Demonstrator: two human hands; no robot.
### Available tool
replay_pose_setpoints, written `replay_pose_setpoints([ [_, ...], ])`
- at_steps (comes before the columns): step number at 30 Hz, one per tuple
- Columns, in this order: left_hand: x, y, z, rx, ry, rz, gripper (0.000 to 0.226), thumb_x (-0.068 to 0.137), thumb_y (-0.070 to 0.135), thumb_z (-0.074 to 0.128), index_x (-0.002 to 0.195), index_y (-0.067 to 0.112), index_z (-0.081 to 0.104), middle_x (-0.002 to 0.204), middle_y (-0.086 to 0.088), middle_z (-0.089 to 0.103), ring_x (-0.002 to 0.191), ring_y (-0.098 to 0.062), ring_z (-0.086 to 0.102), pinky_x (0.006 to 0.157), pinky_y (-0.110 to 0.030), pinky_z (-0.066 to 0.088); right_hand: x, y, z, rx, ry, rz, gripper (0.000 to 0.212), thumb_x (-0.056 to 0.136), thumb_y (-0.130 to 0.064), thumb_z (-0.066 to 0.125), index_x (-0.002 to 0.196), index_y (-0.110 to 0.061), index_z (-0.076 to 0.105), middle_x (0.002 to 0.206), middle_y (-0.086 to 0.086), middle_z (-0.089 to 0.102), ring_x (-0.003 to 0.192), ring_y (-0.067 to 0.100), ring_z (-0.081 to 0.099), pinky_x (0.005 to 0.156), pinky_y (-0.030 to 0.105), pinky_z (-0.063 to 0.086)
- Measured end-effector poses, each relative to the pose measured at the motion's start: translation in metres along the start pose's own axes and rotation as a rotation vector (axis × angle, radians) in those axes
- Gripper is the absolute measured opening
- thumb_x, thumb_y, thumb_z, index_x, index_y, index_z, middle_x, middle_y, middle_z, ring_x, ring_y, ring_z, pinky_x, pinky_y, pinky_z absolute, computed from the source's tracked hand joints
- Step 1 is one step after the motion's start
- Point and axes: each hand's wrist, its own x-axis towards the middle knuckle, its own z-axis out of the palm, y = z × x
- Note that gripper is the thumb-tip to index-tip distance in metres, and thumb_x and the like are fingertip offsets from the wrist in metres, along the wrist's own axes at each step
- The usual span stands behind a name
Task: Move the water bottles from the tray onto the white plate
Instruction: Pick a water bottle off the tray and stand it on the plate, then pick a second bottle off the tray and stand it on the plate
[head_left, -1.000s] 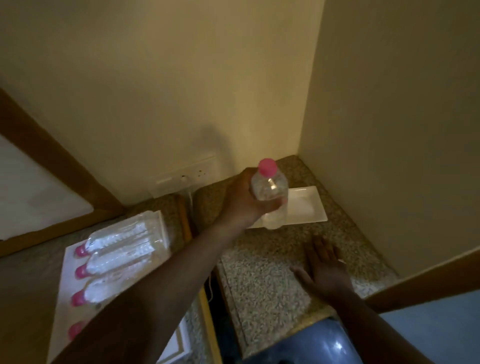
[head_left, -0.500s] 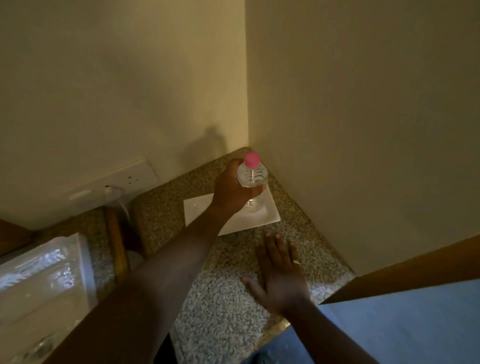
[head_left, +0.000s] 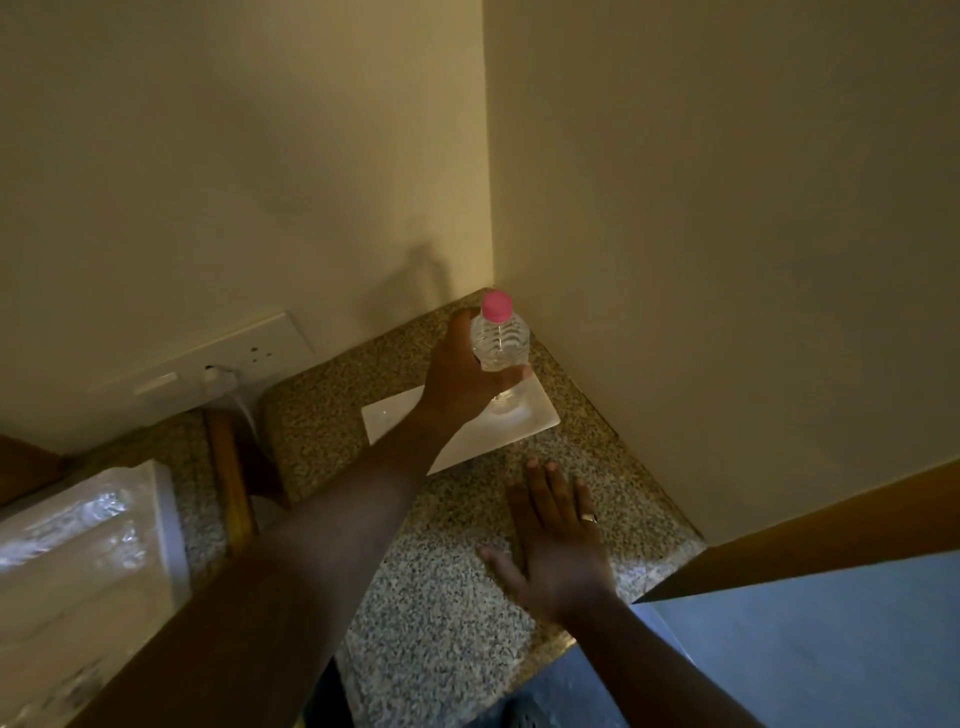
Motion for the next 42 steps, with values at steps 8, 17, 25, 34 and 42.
replay_pose_setpoints([
  [8,-0.050,-0.011,-0.051,0.152,0.023,-0.144,0.099,0.068,0.037,0.086,0.147,0.020,0.030,0.151,-0.008,0.040,0.133,-0.026,0.043,0.105,-0.044,0.042,0.000,0.003,-0.003,-0.011,-0.050,-0.017,0.086,0.092,-0.079,0.014,0.156,-0.021,0.010,0.164,0.011,-0.009,0.148,0.027,-0.022,0.118,0.053,-0.011],
  [17,-0.241,-0.084,-0.216,0.449,0.296,-0.161,0.072,0.063,0.070,0.073,0.114,0.018,0.066,0.118,-0.003,0.062,0.113,-0.024,0.056,0.096,-0.042,0.047,-0.016,-0.085,0.019,0.033,-0.119,-0.233,0.065,0.099,-0.064,0.023,0.139,-0.019,0.047,0.153,0.017,0.039,0.145,0.040,0.024,0.115,0.059,0.014],
  [25,-0.319,-0.142,-0.309,0.811,0.190,-0.233,0.090,0.052,0.085,0.063,0.119,0.026,0.062,0.124,0.002,0.061,0.116,-0.024,0.053,0.096,-0.041,0.040,-0.017,-0.145,0.036,-0.015,-0.086,-0.284,0.065,0.099,-0.057,0.026,0.138,-0.012,0.052,0.154,0.020,0.036,0.144,0.040,0.028,0.113,0.060,0.023],
  [34,-0.359,-0.184,-0.315,0.697,0.106,-0.260,0.079,0.073,0.040,0.075,0.142,0.024,0.039,0.143,-0.002,0.051,0.129,-0.026,0.047,0.104,-0.042,0.042,-0.020,-0.151,0.038,-0.053,-0.053,-0.265,0.066,0.099,-0.058,0.024,0.141,-0.012,0.047,0.155,0.019,0.035,0.144,0.040,0.027,0.112,0.060,0.024],
  [42,-0.365,-0.152,-0.359,0.512,0.101,-0.223,0.086,0.058,0.049,0.086,0.131,0.039,0.040,0.126,0.001,0.063,0.108,-0.015,0.059,0.081,-0.022,0.047,-0.025,-0.155,0.037,-0.054,-0.028,-0.246,0.072,0.098,-0.060,0.018,0.142,-0.011,0.048,0.154,0.019,0.036,0.144,0.040,0.027,0.111,0.063,0.026],
])
